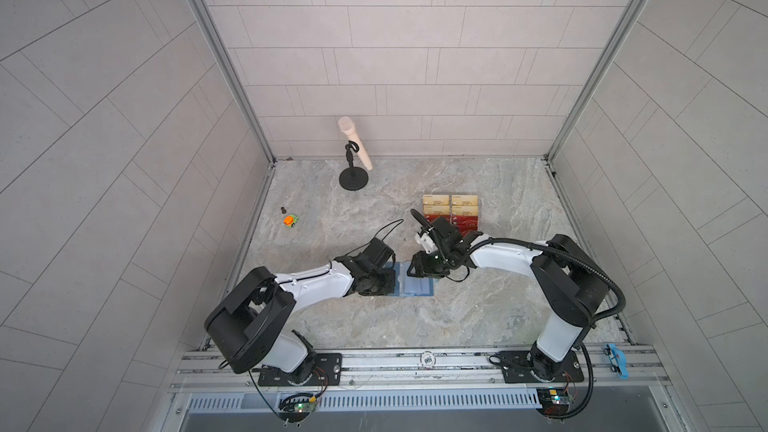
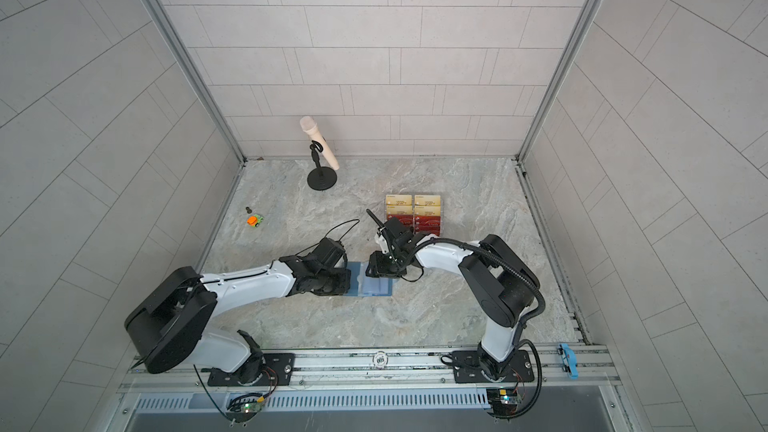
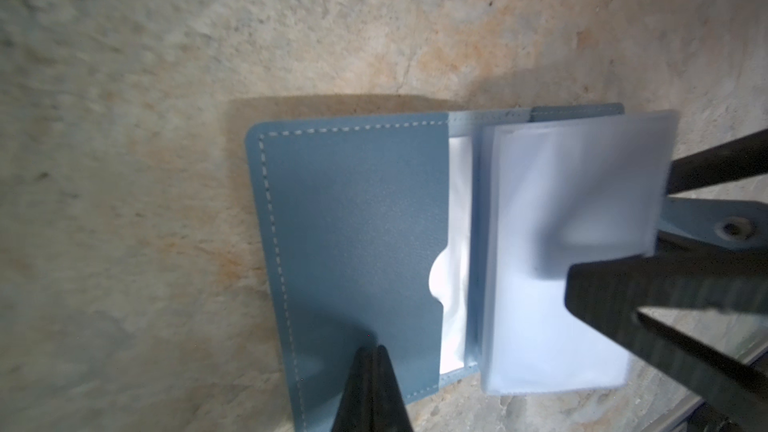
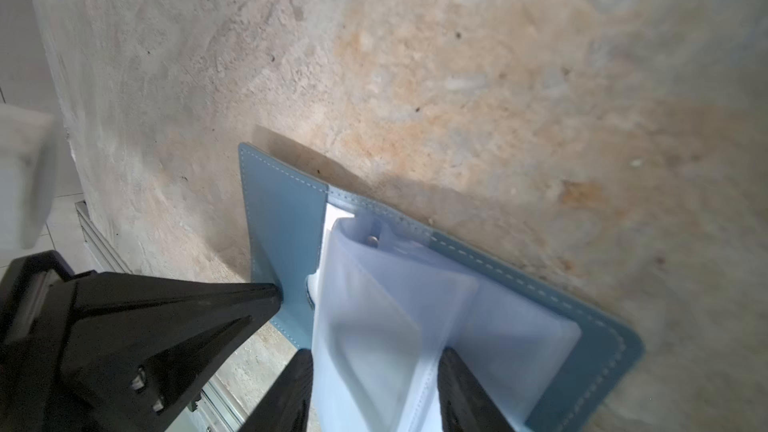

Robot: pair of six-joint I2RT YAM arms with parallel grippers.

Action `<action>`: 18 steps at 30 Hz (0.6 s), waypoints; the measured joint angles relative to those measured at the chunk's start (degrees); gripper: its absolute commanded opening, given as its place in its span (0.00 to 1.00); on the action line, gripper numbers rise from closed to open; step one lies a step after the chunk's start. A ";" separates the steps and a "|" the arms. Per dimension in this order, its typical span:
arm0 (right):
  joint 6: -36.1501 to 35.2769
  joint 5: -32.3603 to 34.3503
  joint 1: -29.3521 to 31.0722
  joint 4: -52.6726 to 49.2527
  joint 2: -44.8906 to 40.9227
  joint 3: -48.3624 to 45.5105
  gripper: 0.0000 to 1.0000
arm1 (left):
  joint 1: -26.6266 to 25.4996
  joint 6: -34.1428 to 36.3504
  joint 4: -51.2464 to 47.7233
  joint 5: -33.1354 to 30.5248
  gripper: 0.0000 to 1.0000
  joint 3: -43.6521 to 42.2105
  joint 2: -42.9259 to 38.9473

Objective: Put the credit cards into the card holder

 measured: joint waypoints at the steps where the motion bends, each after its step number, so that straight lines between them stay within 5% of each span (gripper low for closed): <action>1: 0.42 -0.39 0.00 0.63 0.17 0.00 0.52 | 0.00 -0.26 0.42 0.07 0.00 -0.24 -0.11; 12: 3.98 -3.26 0.50 5.97 0.31 -0.07 0.52 | 0.52 -2.84 5.14 2.75 0.02 -2.69 -0.85; 18: 5.62 -4.31 0.57 8.26 0.31 -0.07 0.53 | 1.40 -3.69 5.55 4.22 0.20 -3.65 -3.34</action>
